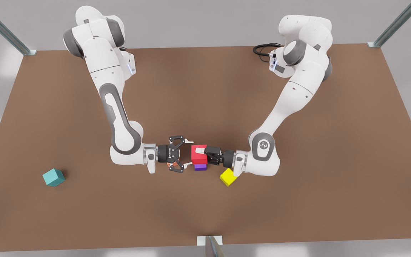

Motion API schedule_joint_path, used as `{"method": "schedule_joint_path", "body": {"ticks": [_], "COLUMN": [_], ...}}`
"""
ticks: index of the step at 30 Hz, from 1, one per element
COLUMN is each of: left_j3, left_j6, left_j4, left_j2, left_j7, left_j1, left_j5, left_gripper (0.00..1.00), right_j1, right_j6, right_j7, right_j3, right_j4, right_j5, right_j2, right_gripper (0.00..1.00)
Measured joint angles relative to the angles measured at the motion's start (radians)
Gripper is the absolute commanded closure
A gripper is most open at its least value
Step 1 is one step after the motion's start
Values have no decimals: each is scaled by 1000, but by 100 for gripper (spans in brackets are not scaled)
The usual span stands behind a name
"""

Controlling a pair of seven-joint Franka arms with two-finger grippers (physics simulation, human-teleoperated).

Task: Pick up red wooden cube and pass to hand red wooden cube and place in blue wooden cube

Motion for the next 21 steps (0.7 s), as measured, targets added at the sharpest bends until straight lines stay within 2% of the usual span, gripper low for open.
{"method": "schedule_joint_path", "body": {"ticks": [21], "left_j3": [-13], "left_j6": [41], "left_j4": [23], "left_j2": [18], "left_j7": [6], "left_j1": [-28], "left_j5": [-2], "left_gripper": [50], "right_j1": [-7], "right_j6": [6], "right_j7": [-38], "right_j3": [0], "right_j4": [7], "right_j5": [20], "right_j2": [2], "right_gripper": [0]}}
